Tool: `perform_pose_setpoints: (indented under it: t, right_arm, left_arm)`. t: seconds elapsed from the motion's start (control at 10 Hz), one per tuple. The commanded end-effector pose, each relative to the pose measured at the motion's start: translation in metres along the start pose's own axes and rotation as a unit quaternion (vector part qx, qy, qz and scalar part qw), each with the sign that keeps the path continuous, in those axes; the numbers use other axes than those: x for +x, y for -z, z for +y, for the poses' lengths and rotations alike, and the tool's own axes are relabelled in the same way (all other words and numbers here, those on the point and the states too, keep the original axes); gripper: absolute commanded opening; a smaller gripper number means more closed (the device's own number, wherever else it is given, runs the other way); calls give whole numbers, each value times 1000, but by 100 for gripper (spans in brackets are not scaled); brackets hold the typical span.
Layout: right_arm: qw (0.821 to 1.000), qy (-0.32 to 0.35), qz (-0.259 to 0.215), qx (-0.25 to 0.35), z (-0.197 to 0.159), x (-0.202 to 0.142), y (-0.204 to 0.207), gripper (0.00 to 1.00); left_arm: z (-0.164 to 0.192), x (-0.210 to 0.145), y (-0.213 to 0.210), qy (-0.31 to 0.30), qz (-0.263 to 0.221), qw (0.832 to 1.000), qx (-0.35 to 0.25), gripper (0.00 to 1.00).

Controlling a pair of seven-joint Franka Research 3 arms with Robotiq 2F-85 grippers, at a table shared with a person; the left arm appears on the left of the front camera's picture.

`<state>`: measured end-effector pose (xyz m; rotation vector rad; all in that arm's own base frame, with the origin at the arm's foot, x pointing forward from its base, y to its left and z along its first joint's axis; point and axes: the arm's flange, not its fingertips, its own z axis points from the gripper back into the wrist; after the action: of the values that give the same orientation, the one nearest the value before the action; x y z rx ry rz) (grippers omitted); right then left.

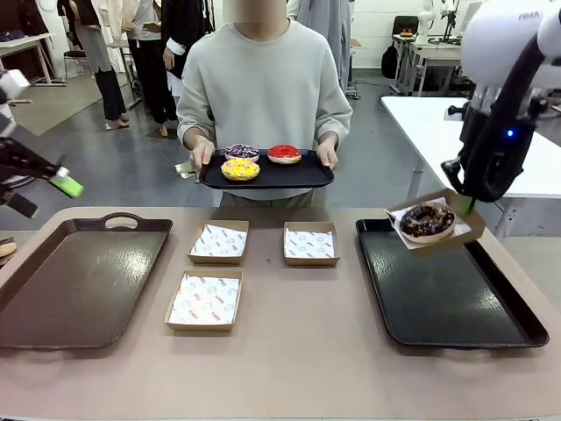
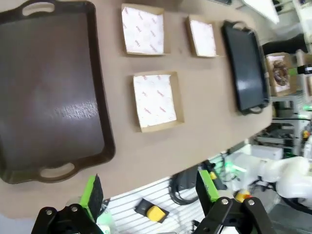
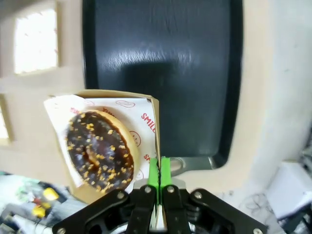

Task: Individually package the donuts and arrange them on the tray.
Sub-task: Place the picked Paper togo box on the Handle tray while simultaneously picking up another Paper togo box from the table with the other hand.

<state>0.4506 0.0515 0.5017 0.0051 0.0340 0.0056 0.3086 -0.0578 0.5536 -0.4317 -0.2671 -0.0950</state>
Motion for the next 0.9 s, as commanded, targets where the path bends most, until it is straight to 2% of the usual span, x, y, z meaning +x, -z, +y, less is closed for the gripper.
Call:
perform_pose_setpoints:
  t: [0.0, 0.2, 0.4, 0.5, 0.8]
  right_arm:
    - [1000, -5, 0, 27, -7, -3, 26, 1]
    - [999, 9, 18, 43, -16, -1, 56, 1]
    - [998, 17, 21, 60, -22, 0, 73, 1]
    - [999, 17, 26, 28, -12, -3, 58, 1]
    - [999, 17, 26, 28, -12, -3, 58, 1]
  left_arm:
    - [-24, 2, 36, 4, -2, 997, 82, 100]
    - [-56, 6, 83, 21, 3, 992, 125, 100]
    - [-74, 8, 127, 25, 18, 988, 149, 100]
    - [-80, 10, 147, 24, 25, 988, 150, 100]
    - [-78, 18, 213, -1, 45, 984, 171, 100]
